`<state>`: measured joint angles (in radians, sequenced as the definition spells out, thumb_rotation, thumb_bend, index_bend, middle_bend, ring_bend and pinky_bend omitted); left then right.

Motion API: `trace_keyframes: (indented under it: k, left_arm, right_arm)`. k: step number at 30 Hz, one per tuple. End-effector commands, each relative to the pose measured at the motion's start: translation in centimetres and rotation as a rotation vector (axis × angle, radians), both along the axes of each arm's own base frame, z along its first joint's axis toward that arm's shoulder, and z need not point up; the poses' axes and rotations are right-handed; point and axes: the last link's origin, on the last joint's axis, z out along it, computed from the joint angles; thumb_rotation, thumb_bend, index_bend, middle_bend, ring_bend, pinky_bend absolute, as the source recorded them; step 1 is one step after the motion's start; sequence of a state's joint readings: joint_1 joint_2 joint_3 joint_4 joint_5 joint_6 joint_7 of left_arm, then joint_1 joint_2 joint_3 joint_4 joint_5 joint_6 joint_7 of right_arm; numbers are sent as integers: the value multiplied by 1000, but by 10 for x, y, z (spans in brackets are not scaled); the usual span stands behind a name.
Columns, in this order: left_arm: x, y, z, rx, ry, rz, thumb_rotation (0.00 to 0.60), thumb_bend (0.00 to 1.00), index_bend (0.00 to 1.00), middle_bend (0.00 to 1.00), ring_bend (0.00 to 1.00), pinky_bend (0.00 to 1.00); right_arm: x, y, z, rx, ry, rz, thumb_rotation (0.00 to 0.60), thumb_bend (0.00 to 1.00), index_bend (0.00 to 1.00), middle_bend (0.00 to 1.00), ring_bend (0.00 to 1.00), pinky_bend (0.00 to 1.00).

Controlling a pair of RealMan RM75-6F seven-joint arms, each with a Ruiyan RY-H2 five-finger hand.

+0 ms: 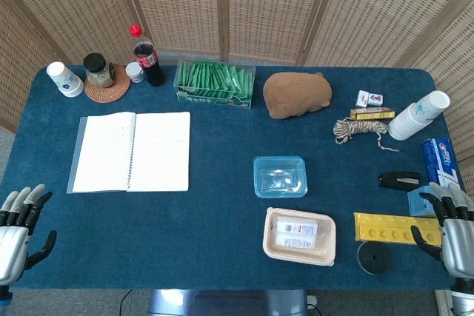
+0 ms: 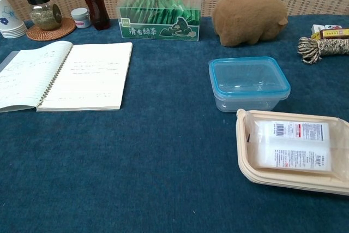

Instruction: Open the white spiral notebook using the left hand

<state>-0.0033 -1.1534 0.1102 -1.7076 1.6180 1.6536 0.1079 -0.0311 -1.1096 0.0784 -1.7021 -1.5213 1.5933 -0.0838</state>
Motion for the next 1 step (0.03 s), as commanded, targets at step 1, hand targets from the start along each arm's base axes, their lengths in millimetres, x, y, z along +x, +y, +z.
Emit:
trace_keyframes:
  k: [1]
  left_arm:
    - [2,1,-2,-19,1,9,600,403,209,79,0,0]
  right_arm:
    - [-1,0,0,2,-2,-2,600,307,239,181,62,123]
